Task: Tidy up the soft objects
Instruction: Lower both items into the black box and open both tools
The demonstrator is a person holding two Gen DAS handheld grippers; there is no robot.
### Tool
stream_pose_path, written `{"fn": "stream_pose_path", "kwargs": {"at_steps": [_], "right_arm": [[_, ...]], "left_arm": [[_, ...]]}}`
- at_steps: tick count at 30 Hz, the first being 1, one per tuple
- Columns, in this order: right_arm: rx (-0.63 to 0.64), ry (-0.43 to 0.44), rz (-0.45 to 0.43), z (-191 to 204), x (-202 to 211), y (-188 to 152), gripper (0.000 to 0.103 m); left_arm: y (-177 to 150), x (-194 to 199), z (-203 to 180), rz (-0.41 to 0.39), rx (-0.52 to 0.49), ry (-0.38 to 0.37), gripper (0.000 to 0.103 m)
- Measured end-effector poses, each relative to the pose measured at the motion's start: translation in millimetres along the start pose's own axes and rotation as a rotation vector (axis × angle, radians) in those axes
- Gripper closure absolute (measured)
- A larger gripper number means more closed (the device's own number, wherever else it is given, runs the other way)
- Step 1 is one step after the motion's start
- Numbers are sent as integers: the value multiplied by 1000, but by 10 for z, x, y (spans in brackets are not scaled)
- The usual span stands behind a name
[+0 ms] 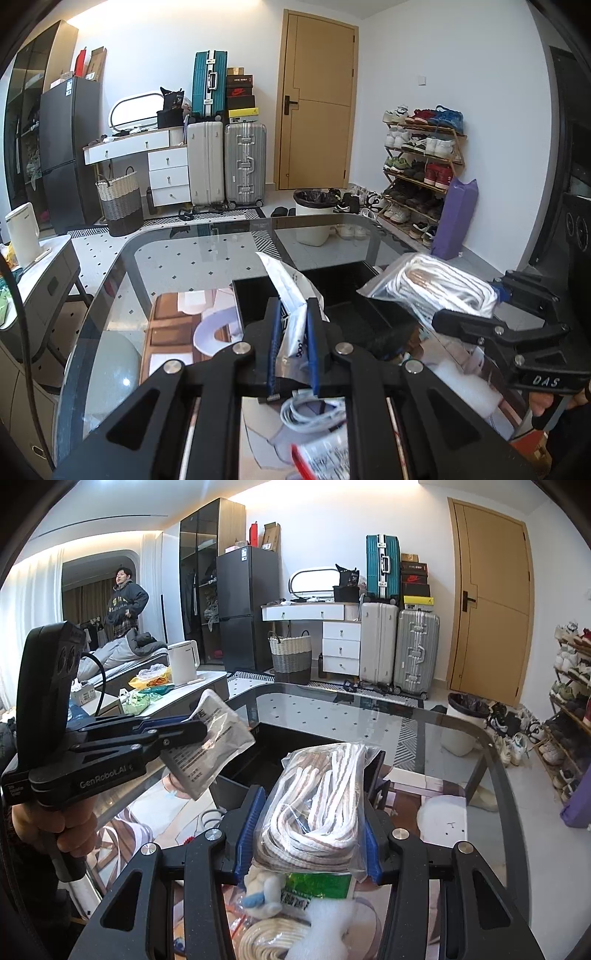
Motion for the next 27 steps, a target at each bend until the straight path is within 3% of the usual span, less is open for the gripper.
{"fn": "stream_pose_path", "kwargs": {"at_steps": [16,27], "right_arm": [[20,19,67,17,-532,147,56],[36,33,98,7,-681,159,56]], "left_arm": [[103,-483,117,44,25,0,93],[62,-709,95,86,15,-7,92]]}}
Point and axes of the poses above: each gripper's, at about its wrist camera, not at the fingertips, and x roughly against the way its jaws point, z to its left, y to its top, the point moved 1 cm from there along -x, roughly the way its jaws point, and after that the axes turned 8 degrees about -y, right-handed, at the moved point
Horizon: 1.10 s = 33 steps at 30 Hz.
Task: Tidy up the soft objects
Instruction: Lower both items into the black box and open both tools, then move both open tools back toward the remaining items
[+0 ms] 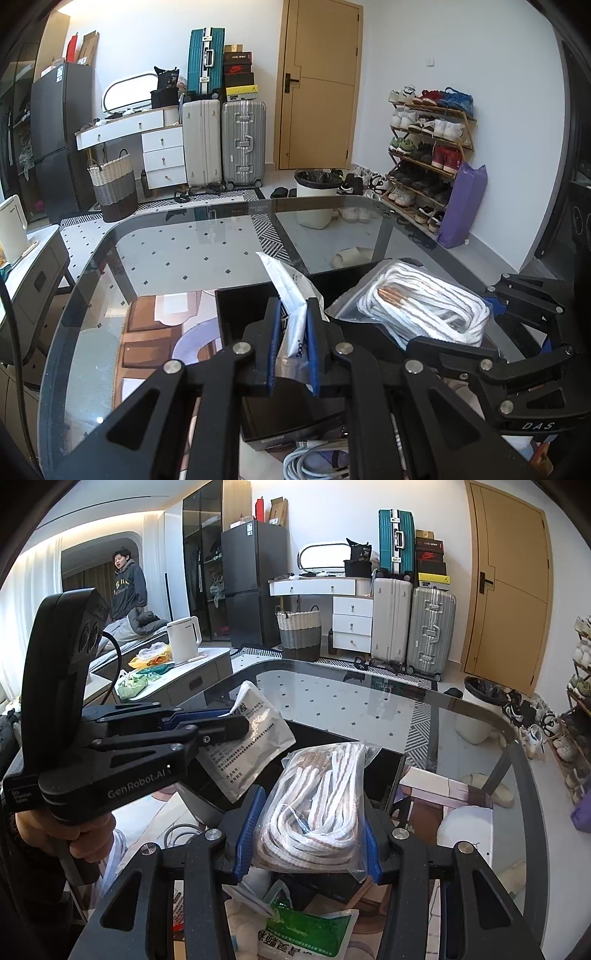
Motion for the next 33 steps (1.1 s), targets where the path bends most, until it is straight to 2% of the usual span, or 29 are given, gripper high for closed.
{"fn": "stream_pose_path", "kwargs": {"at_steps": [7,12,13,14,15,16,17,20,22,24,25,27,33], "right_arm": [[8,-11,12,-18,-117,17,56],[6,-76,-42,-65,-6,46,47],[2,-80,-48,-82,32,43,41],[-2,-87,-58,-108,96,29,36],[-7,-92,-63,-139,139,20,33],[-19,-99,-67,-170,205,-6,25],[-31,-105,-70,-193,258,-27,15],[-76,-110,-92,-261,462,-130,7],[-95,-112,-87,-284,553,-186,1],[-104,-128,-76,-308,632,-271,1],[-107,-136,-70,-314,663,-314,1],[-114,-147,-63,-292,739,-392,1],[-121,-147,-35,-283,895,-627,1]], "left_arm": [[-23,-91,-30,29,-21,7,92],[-27,-64,-55,24,-40,32,90],[-30,-45,-61,22,-43,35,88],[-34,-17,-70,20,-48,39,80],[-35,5,-74,17,-52,41,65],[-39,55,-79,6,-58,47,53],[-51,96,-88,-5,-61,50,53],[-92,197,-121,-17,-73,56,52],[-138,259,-133,-18,-67,59,43],[-191,345,-136,-29,-52,62,7],[-225,426,-133,-55,-40,69,0],[-299,541,-143,-87,-33,81,0],[-531,651,-168,-45,-28,91,0]]}}
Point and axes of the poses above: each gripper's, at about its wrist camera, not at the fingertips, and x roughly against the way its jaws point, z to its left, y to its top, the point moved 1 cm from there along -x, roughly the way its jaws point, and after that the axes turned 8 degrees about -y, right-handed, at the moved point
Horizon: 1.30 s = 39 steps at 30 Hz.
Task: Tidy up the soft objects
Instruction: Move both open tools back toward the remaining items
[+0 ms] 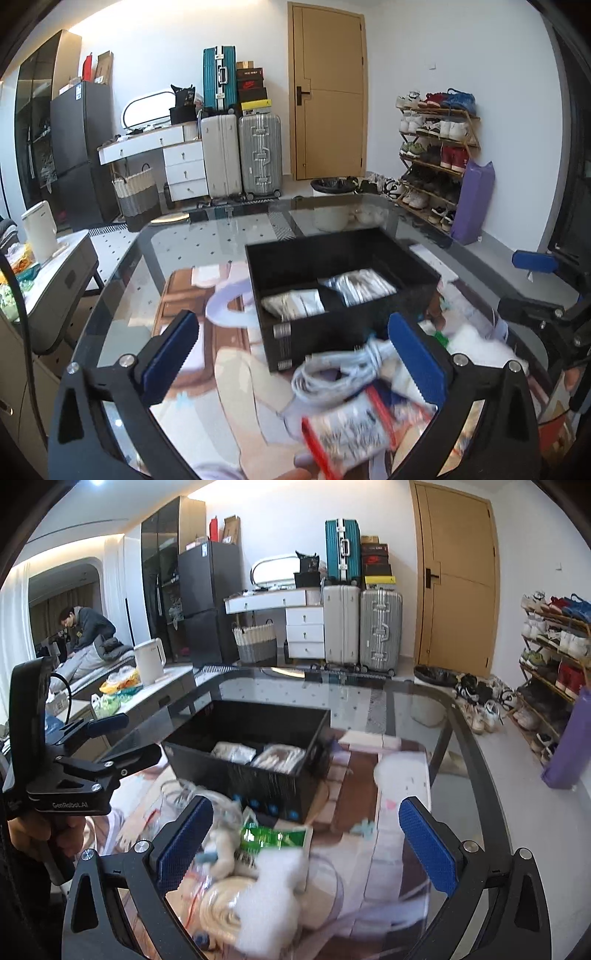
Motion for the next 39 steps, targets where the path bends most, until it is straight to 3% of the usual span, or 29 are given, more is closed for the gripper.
{"fn": "stream_pose_path", "kwargs": {"at_steps": [15,39], "right_arm": [[63,20,122,59,-153,-333,1],[112,32,211,134,-349,-481,1]], "left_arm": [[-380,-1,-221,128,-27,-35,0],[-539,-231,-306,250,-36,-54,0]]}}
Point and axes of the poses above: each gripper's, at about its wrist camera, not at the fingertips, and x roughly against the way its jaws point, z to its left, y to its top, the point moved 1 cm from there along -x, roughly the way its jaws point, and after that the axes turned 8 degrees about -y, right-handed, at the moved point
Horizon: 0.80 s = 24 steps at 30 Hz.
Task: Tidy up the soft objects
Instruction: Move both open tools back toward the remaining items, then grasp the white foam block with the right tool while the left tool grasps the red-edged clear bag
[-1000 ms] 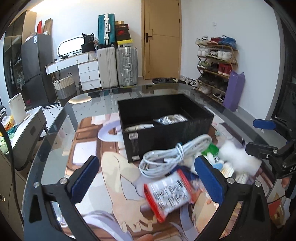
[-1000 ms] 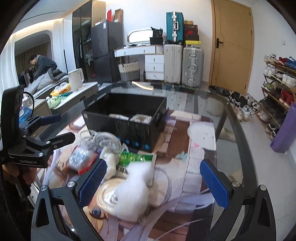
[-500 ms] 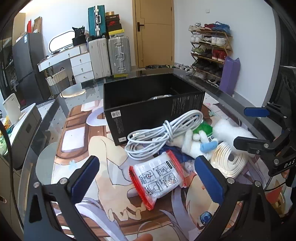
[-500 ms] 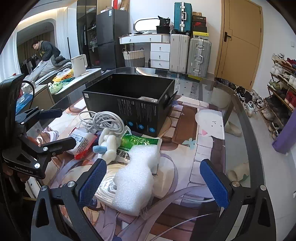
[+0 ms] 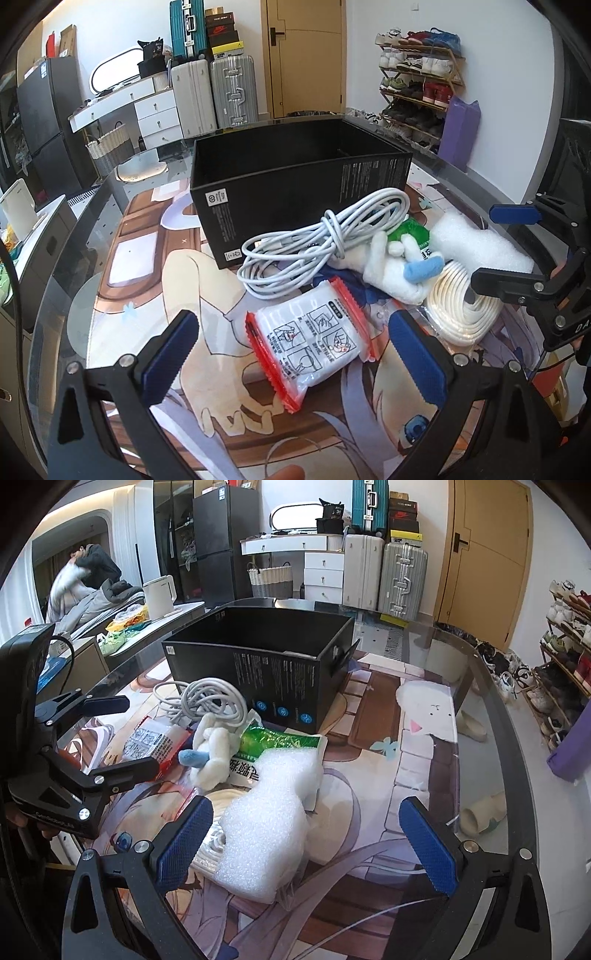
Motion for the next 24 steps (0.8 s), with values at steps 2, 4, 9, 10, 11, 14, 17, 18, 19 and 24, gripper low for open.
{"fn": "stream_pose_path", "kwargs": {"at_steps": [2,4,9,10,11,14,17,18,19,24], "right_arm": [[2,0,4,5,-16,-8,1],[4,-1,7,10,-28,-14,1],[4,3,2,11,-39,-18,1],[3,5,4,12,-45,-16,1],[2,6,5,13,-50,-16,1],[3,12,4,24,-47,-25,1],[8,15,8,49,-61,-29,1],[9,15,10,51,-67,-32,1],[9,15,10,54,-70,-35,1],[-1,20,13,30,-87,-49,1]], "left_arm": [[-3,-12,17,5,7,-1,0],[-2,-21,39,13,13,-3,0],[-1,-34,62,22,18,-15,0],[-2,-41,65,24,19,-15,0],[-4,-50,70,26,22,-15,0],[-16,-76,80,33,38,-25,0],[-18,-106,90,40,52,-30,0],[-10,-118,90,46,54,-24,0],[-13,-129,100,51,59,-21,0],[-9,-169,194,78,95,-12,0]]}}
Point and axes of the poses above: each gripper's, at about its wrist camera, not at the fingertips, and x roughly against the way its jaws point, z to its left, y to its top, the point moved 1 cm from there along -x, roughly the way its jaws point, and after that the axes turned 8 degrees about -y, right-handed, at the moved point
